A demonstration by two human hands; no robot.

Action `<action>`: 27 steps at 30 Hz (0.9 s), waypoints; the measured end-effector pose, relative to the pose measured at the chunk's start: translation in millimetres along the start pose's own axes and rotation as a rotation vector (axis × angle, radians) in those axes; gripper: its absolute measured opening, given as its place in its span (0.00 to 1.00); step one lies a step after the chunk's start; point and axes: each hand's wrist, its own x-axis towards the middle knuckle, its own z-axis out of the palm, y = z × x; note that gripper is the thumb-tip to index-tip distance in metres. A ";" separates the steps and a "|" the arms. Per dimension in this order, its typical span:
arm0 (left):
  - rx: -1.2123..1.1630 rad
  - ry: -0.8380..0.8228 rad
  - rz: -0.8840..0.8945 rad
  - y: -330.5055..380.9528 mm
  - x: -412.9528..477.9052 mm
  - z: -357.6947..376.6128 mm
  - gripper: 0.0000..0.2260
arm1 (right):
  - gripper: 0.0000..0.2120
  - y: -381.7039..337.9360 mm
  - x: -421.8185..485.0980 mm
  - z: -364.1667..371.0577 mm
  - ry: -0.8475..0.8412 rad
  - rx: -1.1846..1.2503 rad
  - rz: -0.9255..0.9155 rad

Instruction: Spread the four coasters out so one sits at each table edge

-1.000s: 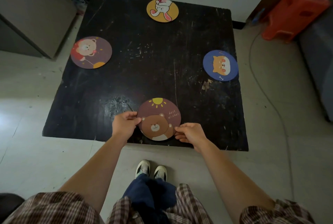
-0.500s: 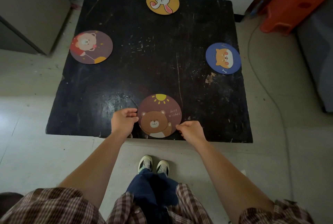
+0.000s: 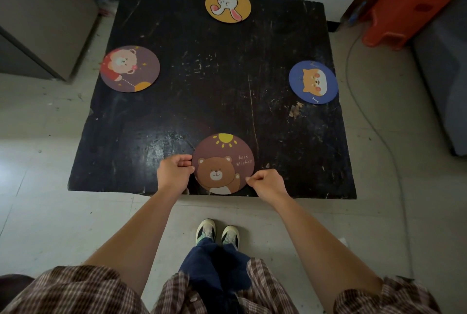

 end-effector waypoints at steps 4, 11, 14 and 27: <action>0.031 0.001 0.006 -1.0 1.0 -0.2 0.13 | 0.07 -0.5 -0.1 1.2 0.008 -0.029 -0.007; 0.112 0.000 0.034 -0.7 3.3 1.0 0.12 | 0.08 -0.3 -1.3 2.5 0.013 -0.061 -0.014; 0.130 0.007 0.050 -0.5 3.3 2.0 0.12 | 0.08 -0.5 -1.4 3.7 0.029 -0.068 -0.017; 0.542 0.032 0.311 -10.3 -5.5 -6.2 0.14 | 0.08 -13.2 -11.5 -2.7 0.050 -0.026 -0.019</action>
